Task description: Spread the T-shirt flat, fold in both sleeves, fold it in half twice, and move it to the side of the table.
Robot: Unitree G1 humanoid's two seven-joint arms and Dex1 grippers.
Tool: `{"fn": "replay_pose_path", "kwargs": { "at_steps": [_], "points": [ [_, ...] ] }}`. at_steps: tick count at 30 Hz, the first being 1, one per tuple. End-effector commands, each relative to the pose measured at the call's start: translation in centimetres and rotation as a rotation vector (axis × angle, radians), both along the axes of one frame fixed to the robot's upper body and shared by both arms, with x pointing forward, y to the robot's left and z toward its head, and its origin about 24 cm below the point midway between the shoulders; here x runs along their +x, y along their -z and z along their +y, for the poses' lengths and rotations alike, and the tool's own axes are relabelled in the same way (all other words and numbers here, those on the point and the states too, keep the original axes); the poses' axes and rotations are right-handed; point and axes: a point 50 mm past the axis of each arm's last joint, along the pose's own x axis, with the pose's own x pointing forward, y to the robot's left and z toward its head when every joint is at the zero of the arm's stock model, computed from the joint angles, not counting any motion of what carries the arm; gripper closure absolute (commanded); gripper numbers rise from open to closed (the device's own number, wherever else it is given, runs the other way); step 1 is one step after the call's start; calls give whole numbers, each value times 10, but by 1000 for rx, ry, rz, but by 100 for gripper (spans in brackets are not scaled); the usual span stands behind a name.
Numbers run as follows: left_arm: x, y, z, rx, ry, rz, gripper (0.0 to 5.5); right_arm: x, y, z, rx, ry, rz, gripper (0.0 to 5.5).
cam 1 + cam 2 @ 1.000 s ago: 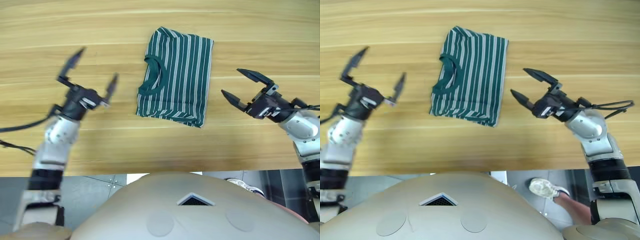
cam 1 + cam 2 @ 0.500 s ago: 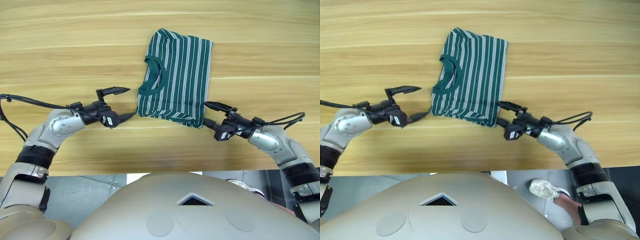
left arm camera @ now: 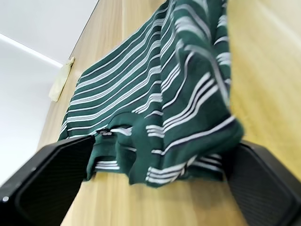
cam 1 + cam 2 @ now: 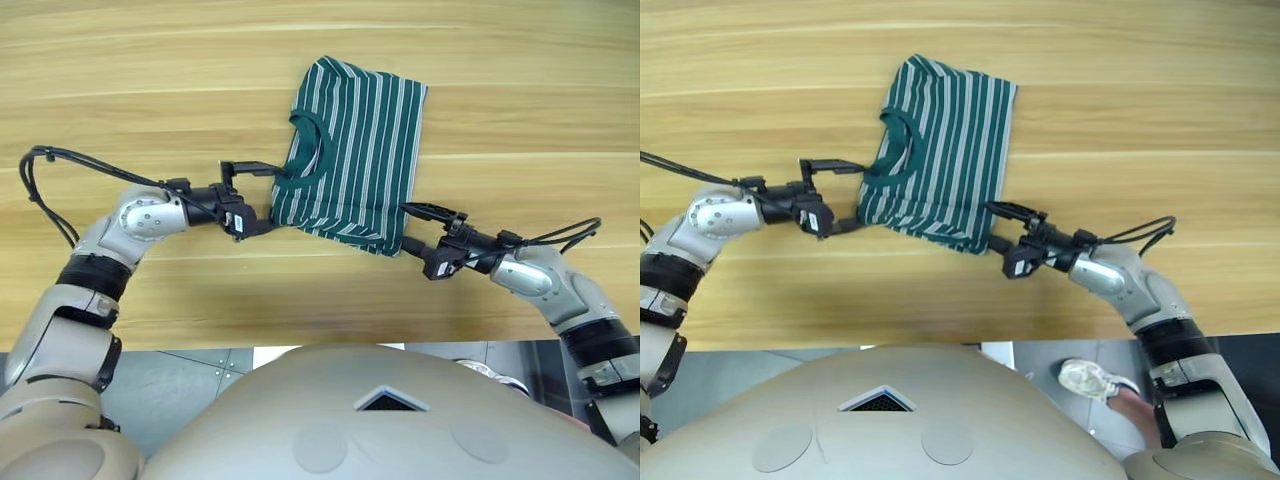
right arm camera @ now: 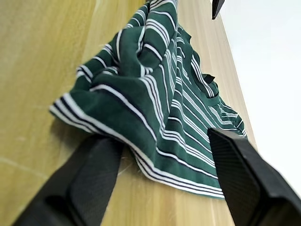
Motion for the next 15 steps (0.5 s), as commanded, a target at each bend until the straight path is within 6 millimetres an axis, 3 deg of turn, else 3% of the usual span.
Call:
{"fn": "replay_pose_path", "kwargs": {
  "at_steps": [1,4,7,15],
  "points": [
    [-34,50,11,244,76,241,73,-14,18,-7,-123,-28,112,227],
    [-45,48,4,185,138,269,73,-13,19,-7,-126,-27,110,227],
    [-57,52,1,161,178,307,124,-13,20,-6,-121,-33,114,227],
    [-62,56,1,153,171,344,283,-17,17,-1,-102,-70,149,378]
  ]
}}
